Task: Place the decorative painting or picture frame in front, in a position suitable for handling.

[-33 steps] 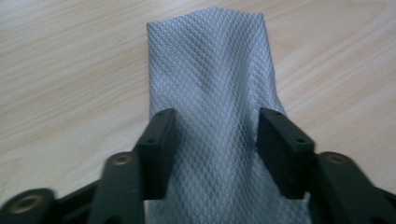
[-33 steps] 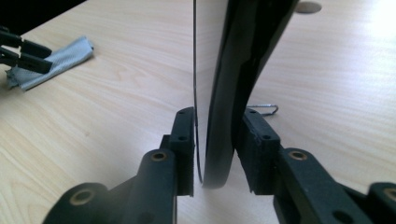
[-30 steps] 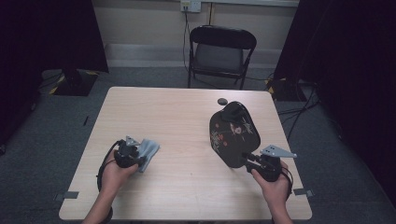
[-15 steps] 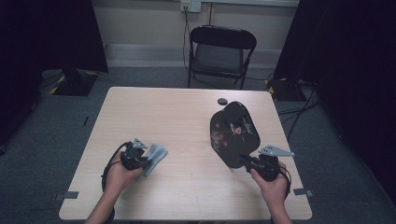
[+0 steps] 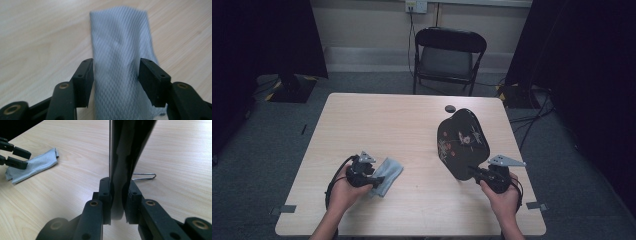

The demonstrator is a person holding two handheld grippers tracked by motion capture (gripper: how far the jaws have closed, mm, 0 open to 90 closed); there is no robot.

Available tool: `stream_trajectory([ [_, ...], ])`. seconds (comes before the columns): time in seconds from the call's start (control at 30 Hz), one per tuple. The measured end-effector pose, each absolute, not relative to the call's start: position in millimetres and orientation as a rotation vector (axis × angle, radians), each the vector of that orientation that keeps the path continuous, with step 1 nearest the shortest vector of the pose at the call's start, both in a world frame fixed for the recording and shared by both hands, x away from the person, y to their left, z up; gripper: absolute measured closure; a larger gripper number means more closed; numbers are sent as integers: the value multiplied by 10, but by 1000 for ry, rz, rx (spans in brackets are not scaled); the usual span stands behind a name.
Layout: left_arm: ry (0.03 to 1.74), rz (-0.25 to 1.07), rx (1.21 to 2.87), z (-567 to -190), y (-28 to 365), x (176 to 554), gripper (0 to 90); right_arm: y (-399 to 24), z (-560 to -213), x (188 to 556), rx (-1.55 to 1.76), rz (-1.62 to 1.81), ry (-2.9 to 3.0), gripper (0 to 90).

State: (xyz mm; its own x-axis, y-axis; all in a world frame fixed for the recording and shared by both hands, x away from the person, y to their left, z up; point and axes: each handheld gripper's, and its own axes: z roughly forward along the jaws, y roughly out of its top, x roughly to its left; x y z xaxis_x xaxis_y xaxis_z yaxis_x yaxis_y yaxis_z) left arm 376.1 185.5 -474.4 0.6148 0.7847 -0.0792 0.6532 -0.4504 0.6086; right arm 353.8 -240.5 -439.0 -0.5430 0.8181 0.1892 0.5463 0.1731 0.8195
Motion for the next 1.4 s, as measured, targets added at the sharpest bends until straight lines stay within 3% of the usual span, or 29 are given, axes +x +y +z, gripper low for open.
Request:
stream_trajectory([
  [0.1,1113,305,2247,-4796,1838,3730,406,-2400,-4386,3537,1306,1302,2161,786],
  [0.2,1110,298,2261,-4780,1818,3726,471,-2395,-4384,3534,1306,1296,2160,786],
  [0.3,1093,255,2280,-4753,1778,3719,599,-2389,-4384,3532,1310,1291,2153,787],
  [0.37,1085,222,2283,-4744,1749,3711,735,-2385,-4386,3530,1314,1292,2149,787],
  [0.43,1088,222,2289,-4737,1731,3706,765,-2381,-4386,3532,1315,1294,2147,787],
  [0.73,1095,179,2268,-4715,1706,3713,786,-2366,-4383,3532,1318,1297,2154,788],
  [1.4,986,159,2171,-4210,1357,3926,787,-2340,-4372,3507,1327,1282,2159,789],
])
